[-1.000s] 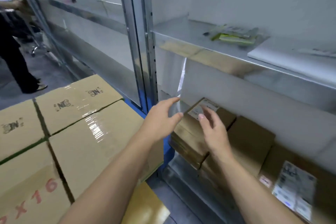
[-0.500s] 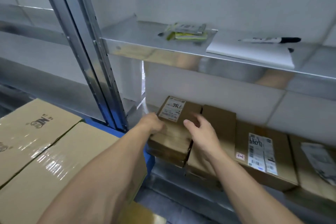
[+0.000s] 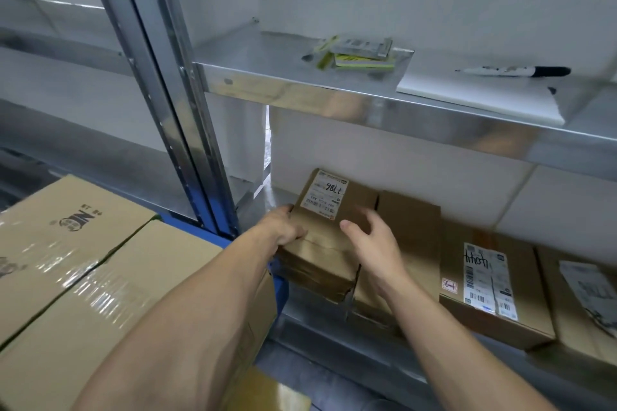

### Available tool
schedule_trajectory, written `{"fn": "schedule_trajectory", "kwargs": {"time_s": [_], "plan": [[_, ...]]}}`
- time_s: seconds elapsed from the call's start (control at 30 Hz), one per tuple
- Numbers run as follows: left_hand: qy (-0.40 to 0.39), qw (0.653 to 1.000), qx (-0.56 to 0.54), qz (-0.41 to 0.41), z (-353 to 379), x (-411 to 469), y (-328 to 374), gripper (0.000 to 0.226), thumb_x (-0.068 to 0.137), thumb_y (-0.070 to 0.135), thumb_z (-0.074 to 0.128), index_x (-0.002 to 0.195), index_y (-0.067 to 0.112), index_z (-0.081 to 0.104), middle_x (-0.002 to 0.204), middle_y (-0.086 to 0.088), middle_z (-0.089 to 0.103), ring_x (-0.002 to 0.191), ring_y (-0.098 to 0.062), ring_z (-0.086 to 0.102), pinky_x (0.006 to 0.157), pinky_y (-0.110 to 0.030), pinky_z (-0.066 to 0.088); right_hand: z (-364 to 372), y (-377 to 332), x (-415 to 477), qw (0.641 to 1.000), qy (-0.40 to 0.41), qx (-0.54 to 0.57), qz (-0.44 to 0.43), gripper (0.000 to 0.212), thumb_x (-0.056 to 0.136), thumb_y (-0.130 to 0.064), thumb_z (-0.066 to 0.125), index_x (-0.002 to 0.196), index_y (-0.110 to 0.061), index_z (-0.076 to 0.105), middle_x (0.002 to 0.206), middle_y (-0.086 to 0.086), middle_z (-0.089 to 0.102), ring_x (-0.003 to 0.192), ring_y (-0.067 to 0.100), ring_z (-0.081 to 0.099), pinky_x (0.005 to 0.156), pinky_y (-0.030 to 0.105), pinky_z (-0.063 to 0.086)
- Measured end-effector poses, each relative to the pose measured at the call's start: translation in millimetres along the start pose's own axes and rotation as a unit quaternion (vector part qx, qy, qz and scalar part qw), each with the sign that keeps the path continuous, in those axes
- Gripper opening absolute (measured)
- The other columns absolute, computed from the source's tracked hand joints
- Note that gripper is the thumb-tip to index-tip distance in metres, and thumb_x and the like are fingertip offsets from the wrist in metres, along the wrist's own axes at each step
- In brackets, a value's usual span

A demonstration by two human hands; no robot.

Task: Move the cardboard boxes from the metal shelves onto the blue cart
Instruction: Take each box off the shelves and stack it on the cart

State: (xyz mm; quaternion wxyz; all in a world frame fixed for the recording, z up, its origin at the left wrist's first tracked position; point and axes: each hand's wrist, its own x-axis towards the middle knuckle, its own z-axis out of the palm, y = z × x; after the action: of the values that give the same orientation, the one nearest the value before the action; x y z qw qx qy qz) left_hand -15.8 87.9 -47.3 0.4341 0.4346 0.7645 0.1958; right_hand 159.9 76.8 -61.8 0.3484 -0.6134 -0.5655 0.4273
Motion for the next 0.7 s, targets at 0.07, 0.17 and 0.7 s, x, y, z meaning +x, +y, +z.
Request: {"fn": "schedule_trajectory", "kwargs": {"time_s": [0.07,0.17,0.7], "plan": [[-0.001,1.0,-0.011,-0.005,1,-1,2,0.059,0.097,0.017,0.061,0.15,0.026,0.036,0.134,-0.013,0.058,0.118,-0.037,0.059,0.093,-0.047,0.051,0,-1,-1,1.0,0.0,0.003,-0.004,0.068,0.08,-0.051,0.064,0.142,-0.026,0.05,0.144,0.0,0.054,0.132,0.019,0.05,0.113,0.042,0.038],[0.01,1.0,-0.015,-0.012,-2,-4,4,0.062,0.098,0.021,0.059,0.152,0.037,0.031,0.14,-0.011,0.052,0.109,-0.038,0.06,0.084,-0.055,0.057,-1,0,-2,1.0,-0.008,0.005,-0.011,0.062,0.088,-0.042,0.067,0.144,-0.026,0.047,0.145,0.001,0.052,0.134,0.019,0.047,0.113,0.04,0.037],[0.049,0.984,-0.166,0.046,-47,-40,11,0.056,0.098,0.019,0.06,0.146,0.043,0.042,0.121,0.006,0.062,0.091,-0.024,0.065,0.057,-0.036,0.054,5,-10,-16,0.994,0.021,0.094,-0.041,0.08,0.081,-0.052,0.072,0.149,-0.049,0.029,0.161,0.004,0.024,0.144,0.025,0.033,0.116,0.047,0.032]]}}
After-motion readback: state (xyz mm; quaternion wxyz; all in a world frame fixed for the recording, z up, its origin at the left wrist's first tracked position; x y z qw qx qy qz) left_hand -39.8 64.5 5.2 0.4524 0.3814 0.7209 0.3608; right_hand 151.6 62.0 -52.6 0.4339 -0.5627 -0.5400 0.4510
